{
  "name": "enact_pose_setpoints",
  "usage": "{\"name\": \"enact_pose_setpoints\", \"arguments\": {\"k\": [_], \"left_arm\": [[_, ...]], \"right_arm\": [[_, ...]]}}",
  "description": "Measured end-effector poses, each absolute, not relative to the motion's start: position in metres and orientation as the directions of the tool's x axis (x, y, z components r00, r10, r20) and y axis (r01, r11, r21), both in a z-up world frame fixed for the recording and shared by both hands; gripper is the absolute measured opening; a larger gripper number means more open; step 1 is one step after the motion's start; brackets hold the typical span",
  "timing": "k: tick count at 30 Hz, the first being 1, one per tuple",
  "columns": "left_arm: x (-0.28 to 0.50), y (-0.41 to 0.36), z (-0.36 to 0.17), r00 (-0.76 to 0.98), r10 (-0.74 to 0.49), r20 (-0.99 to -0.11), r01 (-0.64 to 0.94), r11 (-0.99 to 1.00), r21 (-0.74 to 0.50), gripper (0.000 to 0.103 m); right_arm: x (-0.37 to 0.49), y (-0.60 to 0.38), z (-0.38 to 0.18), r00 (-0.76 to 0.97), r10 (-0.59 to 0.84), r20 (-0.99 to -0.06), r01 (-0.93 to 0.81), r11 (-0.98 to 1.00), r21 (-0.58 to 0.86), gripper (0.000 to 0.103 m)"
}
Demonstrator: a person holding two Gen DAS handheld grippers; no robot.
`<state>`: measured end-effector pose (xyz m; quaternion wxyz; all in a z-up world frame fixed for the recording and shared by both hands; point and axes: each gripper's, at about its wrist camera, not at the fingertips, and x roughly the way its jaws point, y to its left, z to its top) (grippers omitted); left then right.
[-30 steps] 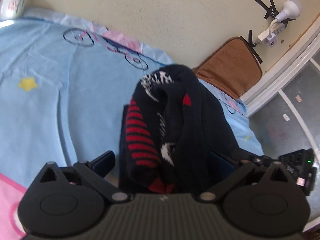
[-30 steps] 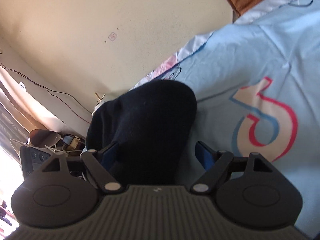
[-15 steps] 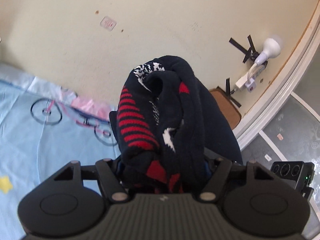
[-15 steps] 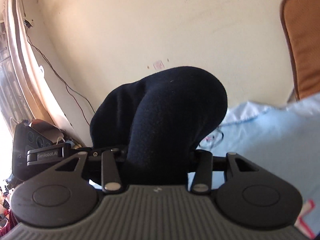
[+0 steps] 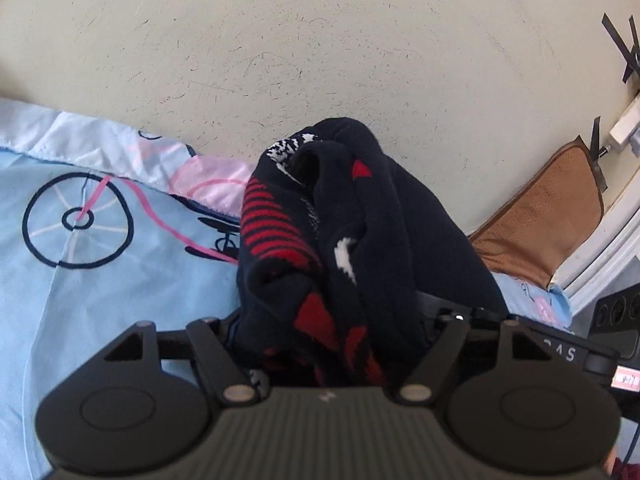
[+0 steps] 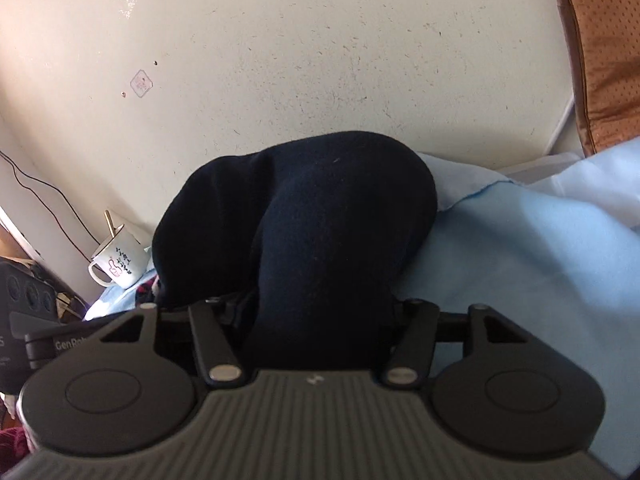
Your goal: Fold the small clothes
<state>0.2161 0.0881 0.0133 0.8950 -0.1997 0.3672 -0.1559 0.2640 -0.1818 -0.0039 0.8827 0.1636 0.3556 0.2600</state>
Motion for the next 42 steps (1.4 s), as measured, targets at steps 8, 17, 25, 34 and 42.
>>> {"name": "enact_pose_setpoints", "arguments": {"k": [8, 17, 25, 34, 42], "left_arm": [[0.130, 0.089, 0.054, 0.773, -0.292, -0.563, 0.086, 0.928, -0.363, 0.075], [0.027, 0.061, 0.038, 0.751, -0.170, -0.638, 0.030, 0.974, -0.224, 0.078], [-0.033, 0.037, 0.034, 0.777, -0.128, -0.617, 0.036, 0.987, -0.159, 0.083], [-0.059, 0.010, 0.030, 0.818, -0.029, -0.574, 0.056, 0.998, 0.029, 0.085], [-0.057, 0.016, 0.028, 0.810, -0.007, -0.586, 0.021, 1.000, 0.016, 0.085]], "right_arm": [[0.216, -0.211, 0.022, 0.696, 0.498, -0.517, -0.274, 0.850, 0.450, 0.080], [0.088, -0.225, 0.013, 0.727, 0.372, -0.577, -0.254, 0.926, 0.277, 0.080], [0.009, -0.243, 0.008, 0.752, 0.339, -0.565, -0.233, 0.939, 0.254, 0.081], [-0.022, -0.244, 0.001, 0.804, 0.289, -0.520, -0.223, 0.957, 0.187, 0.081], [-0.022, -0.252, -0.001, 0.809, 0.288, -0.512, -0.193, 0.954, 0.230, 0.081]]}}
